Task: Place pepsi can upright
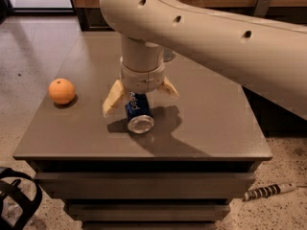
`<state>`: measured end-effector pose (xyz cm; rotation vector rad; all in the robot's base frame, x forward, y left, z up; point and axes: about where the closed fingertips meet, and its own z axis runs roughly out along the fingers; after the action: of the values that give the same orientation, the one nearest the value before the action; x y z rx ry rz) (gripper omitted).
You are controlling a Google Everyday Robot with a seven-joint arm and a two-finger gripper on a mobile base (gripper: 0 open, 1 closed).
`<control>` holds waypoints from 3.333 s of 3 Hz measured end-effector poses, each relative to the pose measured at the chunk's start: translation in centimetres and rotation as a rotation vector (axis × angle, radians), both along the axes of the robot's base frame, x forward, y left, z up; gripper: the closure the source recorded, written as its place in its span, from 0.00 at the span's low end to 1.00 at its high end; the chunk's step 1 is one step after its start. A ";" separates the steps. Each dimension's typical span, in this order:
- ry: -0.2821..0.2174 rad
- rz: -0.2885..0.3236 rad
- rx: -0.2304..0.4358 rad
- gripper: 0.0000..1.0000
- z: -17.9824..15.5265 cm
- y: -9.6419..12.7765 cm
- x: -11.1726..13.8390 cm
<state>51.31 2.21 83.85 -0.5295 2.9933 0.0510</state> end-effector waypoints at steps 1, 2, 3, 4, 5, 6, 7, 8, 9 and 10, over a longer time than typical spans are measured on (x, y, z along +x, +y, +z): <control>0.009 0.018 0.007 0.17 -0.6 0.7 0.6; 0.007 0.018 0.007 0.41 -0.6 0.7 0.6; 0.005 0.019 0.008 0.65 -0.6 0.8 0.6; 0.002 0.020 0.009 0.88 -0.6 0.8 0.5; 0.001 0.020 0.010 1.00 -0.6 0.8 0.5; 0.001 0.020 0.010 1.00 -0.6 0.8 0.5; -0.024 0.032 0.018 1.00 0.1 0.5 0.4; -0.081 0.059 0.063 1.00 1.4 -0.4 0.4; -0.182 0.089 0.130 1.00 3.5 -1.7 0.2; -0.289 0.128 0.217 1.00 5.5 -2.5 0.5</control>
Offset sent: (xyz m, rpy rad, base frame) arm 0.0050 0.0065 -0.0050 0.0060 0.0081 0.0165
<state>51.85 -0.25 89.38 -0.6412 2.6298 0.2800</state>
